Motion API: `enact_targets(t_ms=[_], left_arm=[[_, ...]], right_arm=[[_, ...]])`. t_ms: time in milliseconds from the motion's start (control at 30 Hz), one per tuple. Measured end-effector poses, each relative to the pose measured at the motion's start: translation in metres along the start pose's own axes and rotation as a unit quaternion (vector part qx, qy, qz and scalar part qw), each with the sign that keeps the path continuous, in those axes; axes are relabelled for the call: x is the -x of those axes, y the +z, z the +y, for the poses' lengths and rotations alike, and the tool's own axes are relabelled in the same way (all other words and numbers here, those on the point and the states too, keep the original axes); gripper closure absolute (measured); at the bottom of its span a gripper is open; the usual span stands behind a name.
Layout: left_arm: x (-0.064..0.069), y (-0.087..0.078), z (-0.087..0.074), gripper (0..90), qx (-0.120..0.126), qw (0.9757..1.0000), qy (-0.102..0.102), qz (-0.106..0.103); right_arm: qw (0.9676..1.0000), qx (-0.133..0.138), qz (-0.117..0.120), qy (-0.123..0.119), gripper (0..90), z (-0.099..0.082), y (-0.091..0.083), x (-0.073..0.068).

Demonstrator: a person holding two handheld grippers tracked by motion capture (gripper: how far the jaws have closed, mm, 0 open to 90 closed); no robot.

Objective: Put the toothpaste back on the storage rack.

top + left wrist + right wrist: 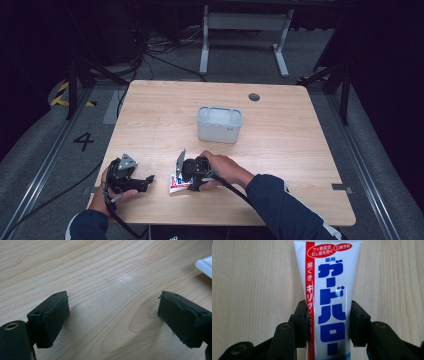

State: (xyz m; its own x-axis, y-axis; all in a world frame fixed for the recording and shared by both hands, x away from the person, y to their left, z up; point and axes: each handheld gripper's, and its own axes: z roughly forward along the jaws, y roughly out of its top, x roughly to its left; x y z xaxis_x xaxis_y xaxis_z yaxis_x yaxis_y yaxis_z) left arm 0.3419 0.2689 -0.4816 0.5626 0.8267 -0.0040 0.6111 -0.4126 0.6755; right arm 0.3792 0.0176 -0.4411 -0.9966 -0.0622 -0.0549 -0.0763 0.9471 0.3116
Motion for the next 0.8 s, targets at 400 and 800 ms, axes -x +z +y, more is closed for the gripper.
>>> enact_targets(t_ms=[400,800], left_arm=[[0.000,0.000,0.000,11.0,0.000,1.0000,0.000,0.000],[0.000,0.000,0.000,11.0,0.000,1.0000,0.000,0.000]], right_arm=[[0.9981,0.059,-0.001,0.018,62.9,-0.020,-0.009,0.000],[0.9896,0.132,-0.016,0.055,63.8,-0.046,-0.025,0.005]])
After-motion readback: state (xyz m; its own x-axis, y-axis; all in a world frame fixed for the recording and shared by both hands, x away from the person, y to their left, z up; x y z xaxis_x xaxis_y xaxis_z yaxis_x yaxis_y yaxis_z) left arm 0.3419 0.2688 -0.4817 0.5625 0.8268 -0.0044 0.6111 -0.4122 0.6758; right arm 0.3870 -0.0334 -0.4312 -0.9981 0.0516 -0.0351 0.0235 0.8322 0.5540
